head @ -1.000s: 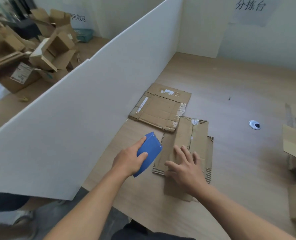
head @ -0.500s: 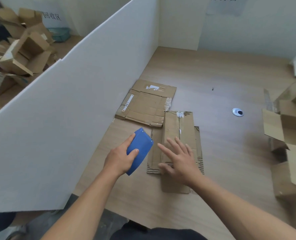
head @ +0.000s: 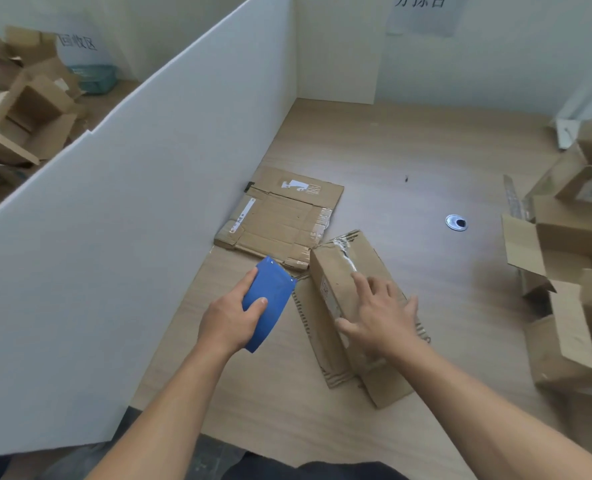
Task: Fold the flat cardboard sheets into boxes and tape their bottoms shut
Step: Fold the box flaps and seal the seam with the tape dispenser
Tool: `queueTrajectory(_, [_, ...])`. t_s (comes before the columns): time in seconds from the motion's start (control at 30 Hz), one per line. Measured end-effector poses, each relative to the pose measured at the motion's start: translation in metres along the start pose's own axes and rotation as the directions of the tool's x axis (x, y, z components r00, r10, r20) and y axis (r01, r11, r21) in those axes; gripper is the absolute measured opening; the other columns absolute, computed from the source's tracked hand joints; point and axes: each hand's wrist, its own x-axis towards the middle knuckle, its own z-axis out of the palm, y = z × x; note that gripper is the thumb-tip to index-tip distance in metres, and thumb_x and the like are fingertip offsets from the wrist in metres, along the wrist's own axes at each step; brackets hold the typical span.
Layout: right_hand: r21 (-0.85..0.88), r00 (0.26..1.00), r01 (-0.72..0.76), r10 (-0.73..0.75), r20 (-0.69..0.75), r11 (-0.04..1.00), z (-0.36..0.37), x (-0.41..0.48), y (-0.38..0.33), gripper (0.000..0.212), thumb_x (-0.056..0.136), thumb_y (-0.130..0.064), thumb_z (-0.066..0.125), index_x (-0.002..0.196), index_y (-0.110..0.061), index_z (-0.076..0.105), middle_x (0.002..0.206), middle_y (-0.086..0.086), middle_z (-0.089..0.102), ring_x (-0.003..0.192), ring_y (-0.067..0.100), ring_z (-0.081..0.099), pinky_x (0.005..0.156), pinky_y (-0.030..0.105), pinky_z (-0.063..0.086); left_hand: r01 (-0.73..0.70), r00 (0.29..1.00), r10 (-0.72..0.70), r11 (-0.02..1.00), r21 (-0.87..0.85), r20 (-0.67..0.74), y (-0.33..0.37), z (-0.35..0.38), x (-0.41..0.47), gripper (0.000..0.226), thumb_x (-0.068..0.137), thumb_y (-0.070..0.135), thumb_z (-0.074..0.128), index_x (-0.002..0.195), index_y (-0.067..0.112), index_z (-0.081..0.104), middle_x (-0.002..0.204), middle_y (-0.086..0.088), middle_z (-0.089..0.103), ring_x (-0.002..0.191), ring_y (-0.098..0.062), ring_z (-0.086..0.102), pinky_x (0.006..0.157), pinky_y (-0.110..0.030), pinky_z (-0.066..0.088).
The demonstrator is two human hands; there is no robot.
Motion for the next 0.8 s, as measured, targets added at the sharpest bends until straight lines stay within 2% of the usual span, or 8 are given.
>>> queueTrajectory(0.07, [0.037,0.992,-0.123,0.124,-0.020,0.992,-0.002,0.006,0.000,0.098,0.076,-0.077,0.053,0.149,-0.039,-0.001,0.147,0.005,0.015,0.136,0.031,0.017,0.103,0.061,0.028,-0.010,1.000,0.010,1.000,0.003,0.014,0.004,0.002,0.002,0.059,0.097,0.040,0.054,0.149,0.050,0.031,0.127,0.004,0.063,0.107,-0.022,0.058,0.091,-0.038,0.049])
queueTrajectory(0.17, [0.021,0.978,-0.197,0.194,0.077,0.980,-0.001,0.014,-0.001,0.102,0.072,-0.071,0.060,0.148,-0.038,0.002,0.157,0.012,-0.004,0.142,0.040,0.008,0.107,0.062,0.026,-0.018,0.999,0.018,1.000,-0.001,0.031,0.006,0.004,0.005,0.059,0.096,0.041,0.053,0.149,0.052,0.030,0.121,0.005,0.064,0.103,-0.021,0.058,0.089,-0.038,0.050])
queueTrajectory(0.3, [0.016,0.994,-0.071,0.070,0.088,0.997,-0.019,0.016,0.008,0.092,0.066,-0.055,0.066,0.141,-0.040,0.016,0.148,0.012,0.012,0.130,0.038,0.024,0.101,0.055,0.031,-0.011,1.000,0.012,0.999,-0.038,0.018,0.005,0.001,0.009,0.058,0.096,0.039,0.054,0.148,0.054,0.031,0.114,0.007,0.064,0.100,-0.019,0.058,0.085,-0.036,0.050])
queueTrajectory(0.37, [-0.027,0.993,0.061,-0.058,0.106,0.998,-0.030,0.017,0.023,0.098,0.065,-0.054,0.067,0.145,-0.049,0.011,0.154,0.007,0.006,0.138,0.034,0.017,0.106,0.054,0.025,-0.005,1.000,0.006,0.998,-0.059,0.007,0.004,-0.002,0.011,0.058,0.095,0.039,0.055,0.147,0.054,0.032,0.112,0.007,0.064,0.098,-0.019,0.058,0.082,-0.035,0.050])
queueTrajectory(0.47, [-0.143,0.937,0.263,-0.217,0.274,0.954,-0.035,0.018,0.042,0.099,0.072,-0.040,0.069,0.149,-0.054,0.008,0.162,-0.004,-0.008,0.149,0.026,-0.004,0.117,0.058,0.009,0.003,1.000,-0.005,0.996,-0.089,-0.017,0.000,-0.007,0.015,0.058,0.095,0.038,0.056,0.147,0.053,0.034,0.112,0.007,0.065,0.098,-0.021,0.059,0.084,-0.036,0.050])
queueTrajectory(0.6, [-0.271,0.926,0.260,-0.159,0.344,0.927,-0.041,0.020,0.049,0.092,0.084,-0.014,0.054,0.147,-0.060,0.004,0.163,-0.013,-0.013,0.150,0.027,-0.019,0.117,0.064,0.001,0.001,0.999,-0.006,0.996,-0.094,-0.048,-0.005,-0.011,0.015,0.058,0.096,0.036,0.056,0.148,0.050,0.034,0.113,0.005,0.064,0.101,-0.022,0.058,0.086,-0.036,0.049])
queueTrajectory(0.7, [-0.256,0.952,0.215,-0.144,0.270,0.942,-0.047,0.017,0.027,0.078,0.088,-0.042,0.057,0.148,-0.056,0.009,0.164,-0.006,-0.012,0.150,0.029,-0.013,0.117,0.060,0.004,0.009,0.998,-0.015,0.995,-0.099,-0.053,-0.009,-0.011,0.015,0.059,0.096,0.036,0.056,0.149,0.049,0.034,0.113,0.004,0.063,0.102,-0.022,0.057,0.087,-0.036,0.048])
queueTrajectory(0.8, [-0.146,0.983,0.168,-0.154,0.102,0.975,-0.033,0.010,-0.011,0.075,0.086,-0.071,0.043,0.150,-0.047,0.013,0.159,0.002,0.016,0.144,0.029,0.014,0.111,0.057,0.019,0.007,0.999,-0.012,0.997,-0.083,-0.053,-0.011,-0.010,0.012,0.059,0.096,0.036,0.056,0.149,0.048,0.034,0.114,0.004,0.064,0.102,-0.022,0.058,0.087,-0.037,0.049])
